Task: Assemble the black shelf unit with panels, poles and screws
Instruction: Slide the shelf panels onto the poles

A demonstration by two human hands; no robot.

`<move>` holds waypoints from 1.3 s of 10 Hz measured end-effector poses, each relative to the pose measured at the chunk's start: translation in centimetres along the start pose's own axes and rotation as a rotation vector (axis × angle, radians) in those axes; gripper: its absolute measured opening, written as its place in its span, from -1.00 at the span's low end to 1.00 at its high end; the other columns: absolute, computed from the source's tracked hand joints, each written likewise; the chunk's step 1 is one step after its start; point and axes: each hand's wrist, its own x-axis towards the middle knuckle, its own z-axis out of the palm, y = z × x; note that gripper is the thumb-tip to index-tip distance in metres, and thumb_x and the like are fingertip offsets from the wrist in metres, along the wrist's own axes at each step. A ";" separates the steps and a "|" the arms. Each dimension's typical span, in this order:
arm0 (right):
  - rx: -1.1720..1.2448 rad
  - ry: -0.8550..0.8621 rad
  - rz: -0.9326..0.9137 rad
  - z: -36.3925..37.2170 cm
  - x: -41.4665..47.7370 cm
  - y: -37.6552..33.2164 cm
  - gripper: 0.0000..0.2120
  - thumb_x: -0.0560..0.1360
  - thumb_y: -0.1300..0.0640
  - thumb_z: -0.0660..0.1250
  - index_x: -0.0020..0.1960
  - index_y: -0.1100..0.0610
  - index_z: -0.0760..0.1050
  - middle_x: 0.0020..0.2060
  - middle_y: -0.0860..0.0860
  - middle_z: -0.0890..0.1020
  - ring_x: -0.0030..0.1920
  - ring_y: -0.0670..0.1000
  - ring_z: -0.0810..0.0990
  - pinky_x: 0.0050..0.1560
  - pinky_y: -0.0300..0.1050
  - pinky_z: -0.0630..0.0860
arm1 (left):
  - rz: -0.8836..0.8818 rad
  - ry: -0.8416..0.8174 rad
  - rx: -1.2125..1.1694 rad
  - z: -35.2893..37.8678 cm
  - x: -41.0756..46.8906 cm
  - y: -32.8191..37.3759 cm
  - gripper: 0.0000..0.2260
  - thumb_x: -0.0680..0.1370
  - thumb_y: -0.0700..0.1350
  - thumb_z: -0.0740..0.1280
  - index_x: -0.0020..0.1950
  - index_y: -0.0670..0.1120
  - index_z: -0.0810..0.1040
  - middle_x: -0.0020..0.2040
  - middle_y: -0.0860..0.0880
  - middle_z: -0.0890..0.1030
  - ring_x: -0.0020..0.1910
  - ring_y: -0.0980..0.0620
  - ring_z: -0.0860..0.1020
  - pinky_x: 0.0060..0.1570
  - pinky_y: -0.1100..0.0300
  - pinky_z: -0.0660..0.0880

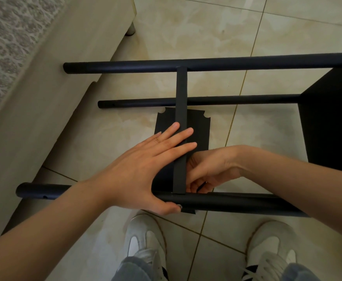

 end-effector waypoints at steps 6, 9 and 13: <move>0.008 -0.025 -0.035 -0.3 -0.3 0.0 -0.83 0.56 0.26 0.32 0.13 0.22 0.59 -0.09 0.10 0.65 -0.05 0.04 0.60 0.13 -0.04 0.51 | -0.001 -0.002 -0.003 0.0 0.0 0.0 -0.03 0.36 0.43 0.36 0.64 0.13 0.03 0.64 0.20 -0.14 0.61 0.13 -0.22 0.46 0.11 -0.08; -0.005 -0.012 -0.010 0.1 -0.1 0.0 -0.82 0.57 0.20 0.31 0.16 0.19 0.58 -0.11 0.09 0.65 -0.09 0.03 0.62 0.08 -0.04 0.54 | -0.004 -0.003 -0.010 0.0 0.1 0.1 -0.04 0.36 0.41 0.37 0.64 0.13 0.03 0.64 0.21 -0.14 0.61 0.14 -0.22 0.46 0.11 -0.08; -0.039 0.042 -0.053 0.3 0.0 0.1 -0.73 0.58 0.18 0.32 0.22 0.29 0.54 0.04 0.21 0.62 0.03 0.10 0.60 0.21 0.04 0.51 | 0.002 0.001 -0.006 0.0 0.0 0.1 -0.04 0.36 0.40 0.38 0.64 0.11 0.04 0.64 0.20 -0.14 0.60 0.14 -0.22 0.45 0.15 -0.08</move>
